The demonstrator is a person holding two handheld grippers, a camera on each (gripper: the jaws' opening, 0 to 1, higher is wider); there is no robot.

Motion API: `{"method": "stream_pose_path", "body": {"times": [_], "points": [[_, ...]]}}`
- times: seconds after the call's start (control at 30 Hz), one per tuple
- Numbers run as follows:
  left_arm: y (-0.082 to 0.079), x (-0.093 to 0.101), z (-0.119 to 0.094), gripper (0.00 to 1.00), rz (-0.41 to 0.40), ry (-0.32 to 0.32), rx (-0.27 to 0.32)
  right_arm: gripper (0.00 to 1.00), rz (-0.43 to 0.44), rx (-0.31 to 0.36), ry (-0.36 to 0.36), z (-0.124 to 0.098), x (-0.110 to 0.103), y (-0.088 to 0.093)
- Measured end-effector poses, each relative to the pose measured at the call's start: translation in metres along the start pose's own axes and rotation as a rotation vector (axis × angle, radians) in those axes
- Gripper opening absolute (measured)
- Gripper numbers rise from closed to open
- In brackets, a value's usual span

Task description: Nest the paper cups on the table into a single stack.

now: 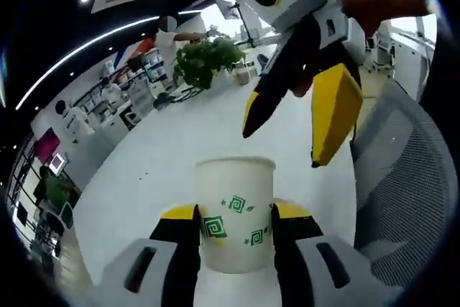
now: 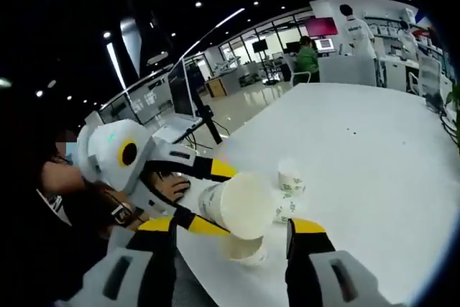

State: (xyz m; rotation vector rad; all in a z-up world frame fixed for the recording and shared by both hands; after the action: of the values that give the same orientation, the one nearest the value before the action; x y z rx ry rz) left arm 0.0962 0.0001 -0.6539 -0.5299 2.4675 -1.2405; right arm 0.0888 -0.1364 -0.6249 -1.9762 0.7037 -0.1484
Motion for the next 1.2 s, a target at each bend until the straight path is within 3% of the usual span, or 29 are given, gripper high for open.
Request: {"method": "stream_pose_path", "body": {"times": [0.43, 0.7, 0.97, 1.2], "points": [[-0.01, 0.018, 0.008, 0.38, 0.009, 0.045, 0.032, 0.48, 0.016, -0.054, -0.063, 0.022, -0.009, 0.001], [-0.013, 0.025, 0.009, 0.38, 0.034, 0.063, 0.035, 0.35, 0.015, -0.096, -0.112, 0.037, -0.01, 0.002], [-0.014, 0.032, 0.008, 0.38, 0.069, 0.074, 0.033, 0.12, 0.029, -0.122, -0.163, 0.044, -0.017, 0.006], [-0.014, 0.034, 0.006, 0.38, 0.08, 0.072, 0.027, 0.04, 0.021, -0.141, -0.16, 0.046, -0.023, 0.006]]}}
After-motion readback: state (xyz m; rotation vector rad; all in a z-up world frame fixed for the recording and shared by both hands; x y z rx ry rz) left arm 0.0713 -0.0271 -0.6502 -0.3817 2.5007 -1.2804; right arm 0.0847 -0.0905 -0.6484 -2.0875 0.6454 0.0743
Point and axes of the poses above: the point that each gripper's makers call its tool centre point, and the gripper's own axes: z roughly forward along the fingers, x roughly to its right, y roughly out of its underside, the point moved 8 cm from there along -z, roughly backward along the fingers, and after that the axes turned 14 degrees about -z, right-handed, at the moved point
